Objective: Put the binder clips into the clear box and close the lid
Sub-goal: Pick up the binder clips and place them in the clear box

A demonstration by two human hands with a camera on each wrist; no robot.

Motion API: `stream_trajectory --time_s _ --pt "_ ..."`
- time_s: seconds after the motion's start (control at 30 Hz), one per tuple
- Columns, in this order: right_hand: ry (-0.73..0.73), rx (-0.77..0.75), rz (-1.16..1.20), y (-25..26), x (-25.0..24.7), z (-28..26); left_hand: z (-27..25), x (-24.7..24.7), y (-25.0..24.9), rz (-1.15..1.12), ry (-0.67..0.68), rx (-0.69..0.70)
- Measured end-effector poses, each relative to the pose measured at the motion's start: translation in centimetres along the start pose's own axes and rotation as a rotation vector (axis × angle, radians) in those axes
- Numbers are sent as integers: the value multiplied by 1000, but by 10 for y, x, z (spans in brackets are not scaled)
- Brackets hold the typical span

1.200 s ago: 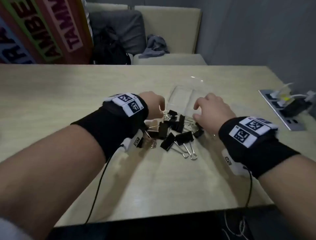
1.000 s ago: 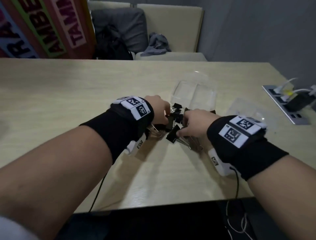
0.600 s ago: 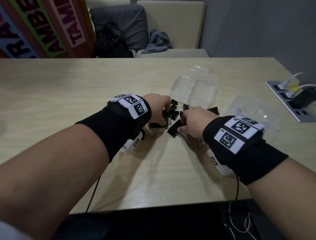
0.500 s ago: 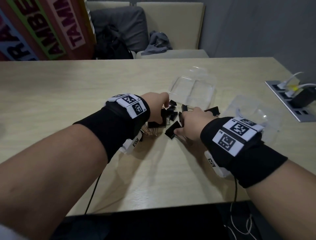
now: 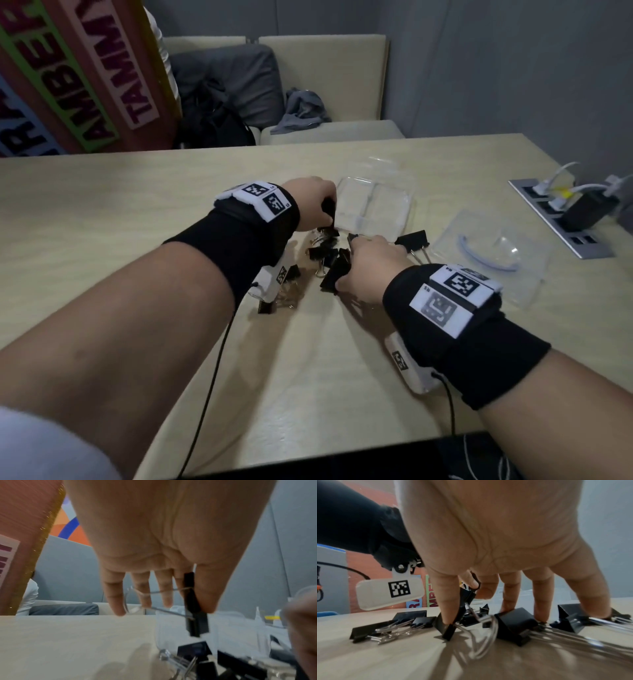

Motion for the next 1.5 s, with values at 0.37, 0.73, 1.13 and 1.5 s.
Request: stream_trajectory --time_s 0.37,0.73,1.13,1.5 --pt "59 -103 364 -25 -31 12 8 13 14 -285 305 -111" --pt "-174 36 775 -10 -63 53 39 -12 49 -587 -81 -361" --pt "-259 -20 387 7 -60 68 77 -1 35 -64 -124 -404" --pt "-80 -154 261 -5 -58 32 59 8 30 147 44 -279"
Point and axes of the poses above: each hand's wrist, its own z-axis towards the middle knuckle, its own x-axis out of the palm, y = z × x, the point moved 8 cm from there along z, towards the middle knuckle, and after that the axes turned 2 degrees about -y, right-handed, at the moved point
